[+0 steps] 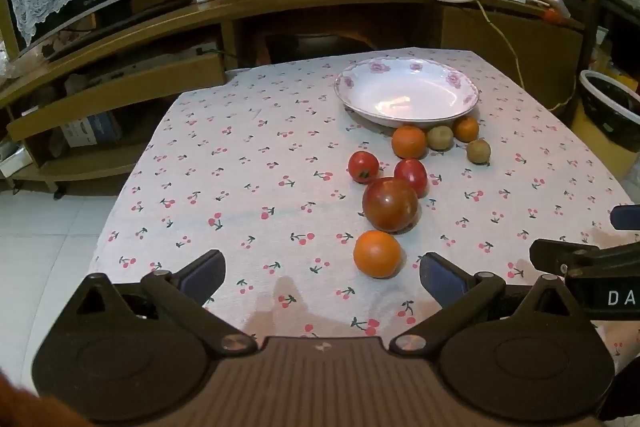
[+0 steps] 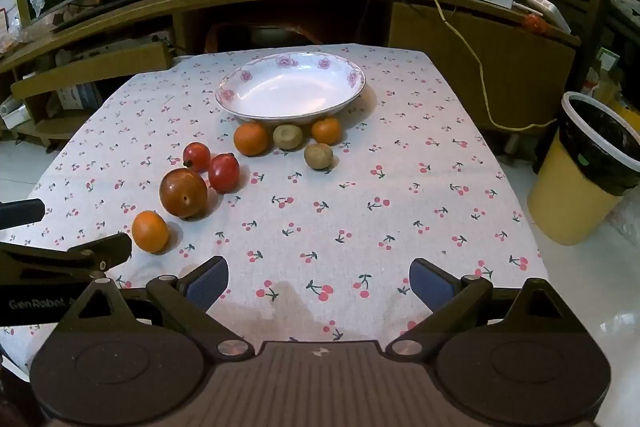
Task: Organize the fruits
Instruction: 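Reach the left tool toward the orange and close on it, then hold the orange in the left tool while the right tool grasps the dark red tomato, then carry both fruits over the white plate and open both tools, then move the left tool to a red tomato while the right tool reaches another red tomato, then grasp a red tomato with the left tool while the right tool grasps another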
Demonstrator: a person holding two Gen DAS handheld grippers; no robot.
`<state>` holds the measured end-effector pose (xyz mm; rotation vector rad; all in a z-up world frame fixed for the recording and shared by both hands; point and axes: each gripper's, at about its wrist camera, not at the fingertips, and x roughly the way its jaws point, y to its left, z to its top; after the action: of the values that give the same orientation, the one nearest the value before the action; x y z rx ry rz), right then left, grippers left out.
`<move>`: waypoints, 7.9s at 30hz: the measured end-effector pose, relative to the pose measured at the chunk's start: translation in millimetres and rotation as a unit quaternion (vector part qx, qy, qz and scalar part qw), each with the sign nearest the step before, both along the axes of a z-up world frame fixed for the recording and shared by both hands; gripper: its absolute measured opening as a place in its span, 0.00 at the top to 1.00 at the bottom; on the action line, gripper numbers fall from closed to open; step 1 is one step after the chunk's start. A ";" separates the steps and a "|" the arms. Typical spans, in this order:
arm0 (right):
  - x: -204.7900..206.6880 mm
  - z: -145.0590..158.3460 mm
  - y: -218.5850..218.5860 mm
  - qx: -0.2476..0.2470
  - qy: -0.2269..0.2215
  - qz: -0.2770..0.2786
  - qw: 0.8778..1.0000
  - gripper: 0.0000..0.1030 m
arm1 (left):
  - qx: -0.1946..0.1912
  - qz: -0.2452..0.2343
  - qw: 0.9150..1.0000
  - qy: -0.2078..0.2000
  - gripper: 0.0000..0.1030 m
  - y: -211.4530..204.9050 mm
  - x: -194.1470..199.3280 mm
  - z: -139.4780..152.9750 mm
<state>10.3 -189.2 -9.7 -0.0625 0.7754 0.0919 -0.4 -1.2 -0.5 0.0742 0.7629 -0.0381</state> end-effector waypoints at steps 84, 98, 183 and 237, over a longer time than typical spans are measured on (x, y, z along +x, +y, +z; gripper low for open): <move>95.2 -29.4 79.2 0.058 0.061 0.154 0.984 0.51 | -0.058 -0.060 0.996 0.044 0.63 29.2 38.9 -30.9; 79.8 -16.1 49.5 0.071 0.074 0.136 0.985 0.59 | -0.068 -0.059 0.995 0.052 0.64 20.5 54.7 -19.7; 194.2 16.9 -18.4 0.067 0.027 0.083 0.994 0.53 | -0.015 -0.105 0.994 0.012 0.54 -18.8 184.8 14.6; 126.5 -21.5 18.8 0.029 0.097 0.188 0.977 0.68 | -0.020 -0.170 0.982 0.079 0.54 -13.0 150.2 -29.2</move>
<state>136.8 -170.4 -31.2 -0.1458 0.9491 0.4868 149.8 -14.3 -29.7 0.1637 0.9017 -0.3881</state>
